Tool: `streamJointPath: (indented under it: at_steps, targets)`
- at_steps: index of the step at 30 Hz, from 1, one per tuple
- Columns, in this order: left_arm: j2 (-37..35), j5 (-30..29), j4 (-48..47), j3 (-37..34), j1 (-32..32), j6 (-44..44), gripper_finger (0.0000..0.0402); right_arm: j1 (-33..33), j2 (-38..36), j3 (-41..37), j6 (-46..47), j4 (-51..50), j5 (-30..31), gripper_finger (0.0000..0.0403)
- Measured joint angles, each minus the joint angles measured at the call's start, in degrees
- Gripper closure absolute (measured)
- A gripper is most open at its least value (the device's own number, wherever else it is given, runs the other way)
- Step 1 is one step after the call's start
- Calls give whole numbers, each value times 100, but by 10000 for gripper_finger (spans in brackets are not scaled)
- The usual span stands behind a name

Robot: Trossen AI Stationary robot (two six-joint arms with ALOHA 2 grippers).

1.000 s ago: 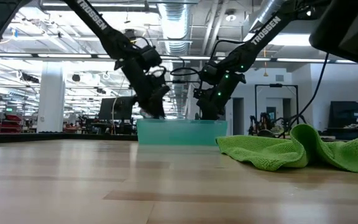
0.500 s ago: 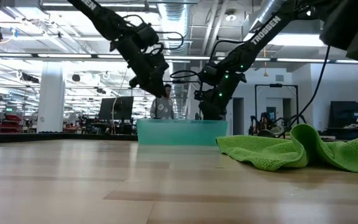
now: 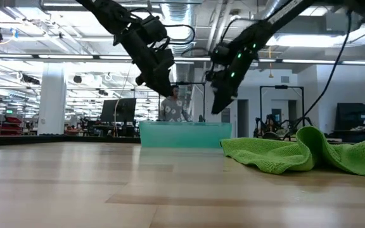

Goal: Roll microfiber towels into tight, uniform cylinder then place into a basket
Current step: Put the rolled blue microfiber cloth into the blue bin, then fold the green microfiber cloth

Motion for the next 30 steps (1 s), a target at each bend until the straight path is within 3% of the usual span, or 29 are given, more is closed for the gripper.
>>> streamJointPath:
  at_steps: [5,10,14,20,30]
  targets:
    - [0,-18,-165,-85,-471,3,260,204,-821,-428,148,-581,-117,183]
    - [2,-262,-100,-125,-1141,-24,260,509,-1762,-1423,465,-397,-160,190]
    - [2,-457,90,-127,-1800,-145,260,859,-2605,-2466,843,103,-157,196]
    - [337,-563,1118,-133,-2672,-164,260,1485,-3658,-3804,1352,1324,-112,205]
    - [1322,-578,2196,-136,-3593,-687,260,2936,-4653,-4418,2189,1481,828,223]
